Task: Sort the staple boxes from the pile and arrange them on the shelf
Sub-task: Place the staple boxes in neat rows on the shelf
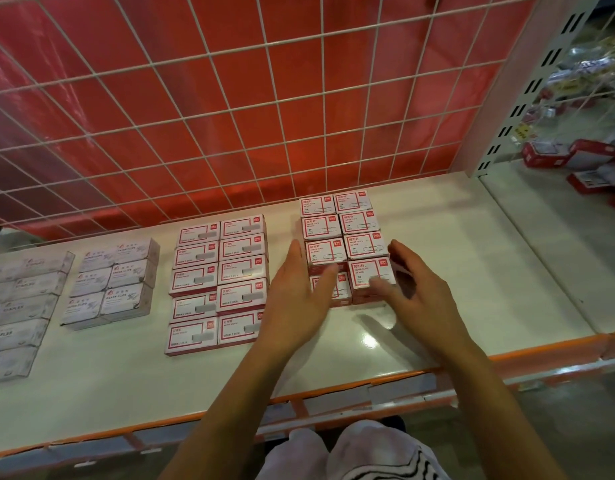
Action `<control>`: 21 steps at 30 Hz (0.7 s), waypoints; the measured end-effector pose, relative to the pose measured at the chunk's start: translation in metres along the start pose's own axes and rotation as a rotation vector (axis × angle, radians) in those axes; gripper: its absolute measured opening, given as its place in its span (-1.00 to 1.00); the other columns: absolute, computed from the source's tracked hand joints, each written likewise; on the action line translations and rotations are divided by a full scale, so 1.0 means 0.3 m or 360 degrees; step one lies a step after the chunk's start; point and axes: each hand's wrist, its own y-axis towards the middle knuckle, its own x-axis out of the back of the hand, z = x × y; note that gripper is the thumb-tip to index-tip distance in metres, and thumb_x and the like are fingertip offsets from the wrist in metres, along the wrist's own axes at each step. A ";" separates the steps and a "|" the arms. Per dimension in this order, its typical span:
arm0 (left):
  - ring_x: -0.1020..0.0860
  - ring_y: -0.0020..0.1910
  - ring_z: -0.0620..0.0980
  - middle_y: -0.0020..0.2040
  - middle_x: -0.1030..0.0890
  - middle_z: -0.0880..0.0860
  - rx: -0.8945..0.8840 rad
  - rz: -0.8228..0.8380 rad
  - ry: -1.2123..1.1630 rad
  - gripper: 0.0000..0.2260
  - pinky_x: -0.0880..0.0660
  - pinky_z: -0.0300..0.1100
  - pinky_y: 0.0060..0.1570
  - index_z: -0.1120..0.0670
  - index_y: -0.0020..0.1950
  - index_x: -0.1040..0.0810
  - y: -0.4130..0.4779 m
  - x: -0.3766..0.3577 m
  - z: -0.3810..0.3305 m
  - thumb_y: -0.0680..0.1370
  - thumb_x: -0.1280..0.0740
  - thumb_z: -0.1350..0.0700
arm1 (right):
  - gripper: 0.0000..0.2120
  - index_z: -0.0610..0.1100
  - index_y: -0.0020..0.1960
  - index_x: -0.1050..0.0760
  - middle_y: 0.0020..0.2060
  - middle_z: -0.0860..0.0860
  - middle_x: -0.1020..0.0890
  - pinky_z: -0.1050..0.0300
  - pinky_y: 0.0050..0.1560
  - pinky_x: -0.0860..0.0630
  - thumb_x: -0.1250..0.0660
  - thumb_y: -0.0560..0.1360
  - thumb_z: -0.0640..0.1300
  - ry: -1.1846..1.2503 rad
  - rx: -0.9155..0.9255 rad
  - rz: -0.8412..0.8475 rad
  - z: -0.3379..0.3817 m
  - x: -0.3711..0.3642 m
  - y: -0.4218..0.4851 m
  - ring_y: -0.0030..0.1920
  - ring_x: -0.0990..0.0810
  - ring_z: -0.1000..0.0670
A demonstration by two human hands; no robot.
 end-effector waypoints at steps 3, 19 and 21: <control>-0.51 0.27 0.00 0.40 -0.43 -0.09 0.0337 -0.0034 -0.0635 -0.29 -0.46 0.08 0.25 -0.13 0.51 -0.15 0.037 -0.010 -0.018 0.44 -0.12 -0.43 | -0.18 0.00 0.44 -0.24 0.28 0.07 -0.51 -0.02 0.21 -0.52 -0.09 0.36 0.49 0.0327 -0.0219 0.0039 0.004 -0.008 0.047 0.21 -0.55 0.03; -0.50 0.29 0.05 0.41 -0.42 -0.09 0.0401 -0.0076 -0.0863 -0.25 -0.46 0.11 0.22 -0.24 0.46 -0.22 0.148 -0.045 -0.002 0.35 -0.02 -0.56 | -0.45 0.16 0.35 -0.31 0.21 0.19 -0.53 -0.06 0.12 -0.56 -0.06 0.46 0.40 0.0508 -0.0258 0.0024 0.067 -0.039 0.188 0.13 -0.58 0.06; -0.39 0.39 0.06 0.52 -0.25 -0.05 0.0381 -0.0165 -0.0556 -0.41 -0.38 -0.02 0.26 -0.19 0.51 -0.08 0.183 -0.026 -0.045 0.53 -0.02 -0.37 | -0.57 0.13 0.43 -0.17 0.21 0.29 -0.38 0.31 0.06 -0.49 -0.02 0.59 0.19 0.0147 -0.0108 0.0016 0.096 -0.022 0.216 0.11 -0.46 0.24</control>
